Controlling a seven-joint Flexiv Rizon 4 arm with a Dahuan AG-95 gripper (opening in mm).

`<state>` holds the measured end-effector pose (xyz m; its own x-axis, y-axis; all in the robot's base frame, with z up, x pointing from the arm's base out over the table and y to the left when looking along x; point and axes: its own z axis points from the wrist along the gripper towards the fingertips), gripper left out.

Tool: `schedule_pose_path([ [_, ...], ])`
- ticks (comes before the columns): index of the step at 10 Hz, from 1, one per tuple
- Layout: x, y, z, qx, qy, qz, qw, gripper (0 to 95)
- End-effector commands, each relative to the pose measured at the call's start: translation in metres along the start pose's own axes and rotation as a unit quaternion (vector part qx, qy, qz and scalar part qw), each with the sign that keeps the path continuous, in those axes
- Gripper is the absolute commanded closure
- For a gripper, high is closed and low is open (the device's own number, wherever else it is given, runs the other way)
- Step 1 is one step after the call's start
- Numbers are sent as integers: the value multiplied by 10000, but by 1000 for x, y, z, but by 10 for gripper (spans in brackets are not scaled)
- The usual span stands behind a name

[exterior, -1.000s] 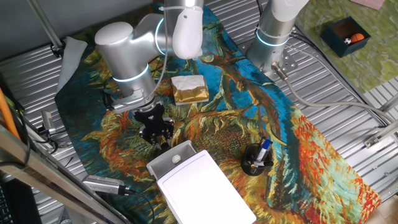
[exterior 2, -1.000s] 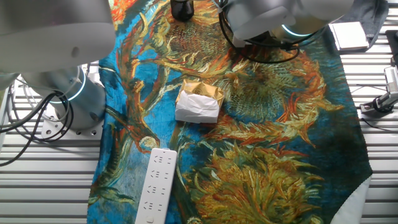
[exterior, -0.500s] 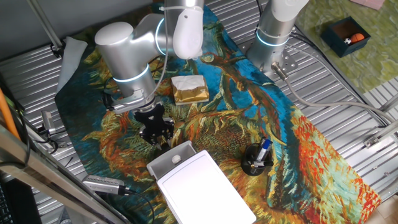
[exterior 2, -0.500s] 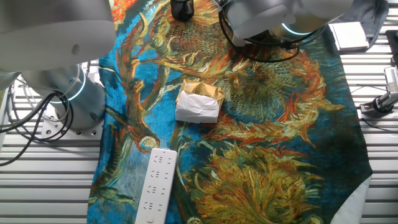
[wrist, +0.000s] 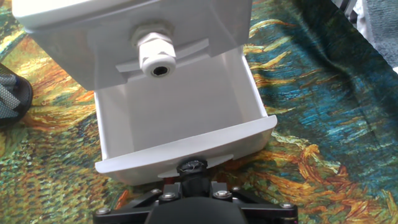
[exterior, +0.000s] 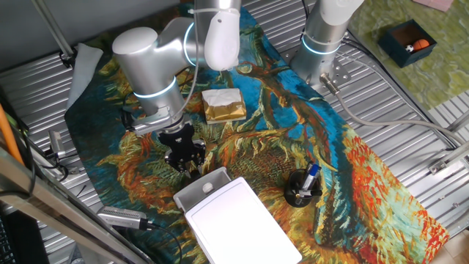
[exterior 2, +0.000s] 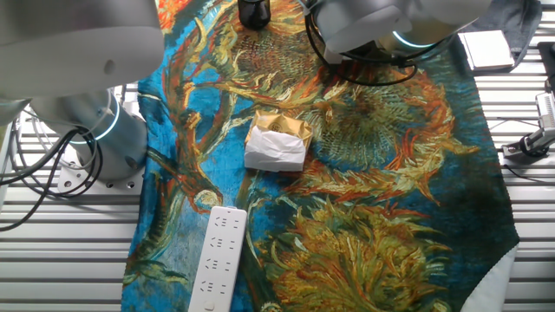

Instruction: Grasp the handle and close the drawer

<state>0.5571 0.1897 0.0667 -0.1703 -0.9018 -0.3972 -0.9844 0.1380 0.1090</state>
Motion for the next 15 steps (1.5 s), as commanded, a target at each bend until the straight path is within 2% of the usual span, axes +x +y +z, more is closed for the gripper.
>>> schedule_pose_path([
  [1,-1,0,0,5,-14,13,10000,950],
  [15,-11,2,2,13,-18,98,9999,950],
])
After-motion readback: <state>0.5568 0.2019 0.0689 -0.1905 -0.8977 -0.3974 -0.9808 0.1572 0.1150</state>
